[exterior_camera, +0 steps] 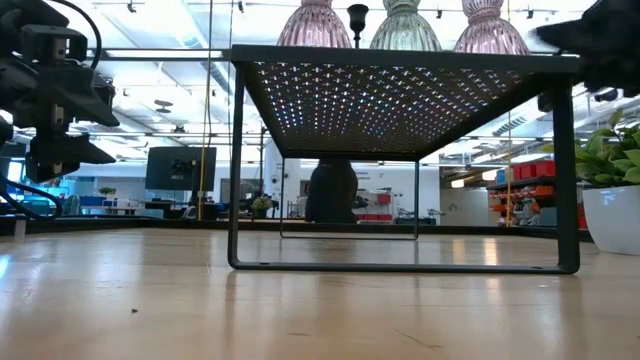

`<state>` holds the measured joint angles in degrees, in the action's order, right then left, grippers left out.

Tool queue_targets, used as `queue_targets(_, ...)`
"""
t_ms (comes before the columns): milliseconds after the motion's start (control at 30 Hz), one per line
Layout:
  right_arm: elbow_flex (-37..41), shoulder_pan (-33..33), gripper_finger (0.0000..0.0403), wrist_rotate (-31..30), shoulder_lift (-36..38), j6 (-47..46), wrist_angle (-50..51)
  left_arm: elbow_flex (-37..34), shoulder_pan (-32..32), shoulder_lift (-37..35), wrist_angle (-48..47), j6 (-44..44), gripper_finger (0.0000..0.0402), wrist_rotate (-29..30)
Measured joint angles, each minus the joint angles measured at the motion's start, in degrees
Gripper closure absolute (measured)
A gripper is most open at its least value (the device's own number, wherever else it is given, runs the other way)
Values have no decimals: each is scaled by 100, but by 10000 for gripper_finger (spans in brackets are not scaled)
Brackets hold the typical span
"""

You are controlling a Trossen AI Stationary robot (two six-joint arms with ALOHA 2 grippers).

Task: Pick & Place candle stick holders
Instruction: Return to Home Position

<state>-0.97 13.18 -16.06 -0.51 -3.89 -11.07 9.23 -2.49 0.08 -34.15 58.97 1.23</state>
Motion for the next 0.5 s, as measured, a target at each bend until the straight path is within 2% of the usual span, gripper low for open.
queue_targets(100, 2, -1, 174, 1697, -3, -28, 408, 0, -2, 0, 0, -1, 165, 1)
queue_targets(167, 2, -3, 174, 2190, 1, -269, 523, 0, -2, 0, 0, -1, 165, 1)
queue_targets(233, 2, -3, 174, 2169, 2, -389, 796, 0, -2, 0, 0, -1, 165, 1)
queue_targets(300, 2, -3, 174, 1821, -16, -385, 1117, 0, -2, 0, 0, -1, 165, 1)
queue_targets(500, 0, -156, 174, 1266, -22, 391, 924, 0, 1, 0, 0, -1, 165, 0)
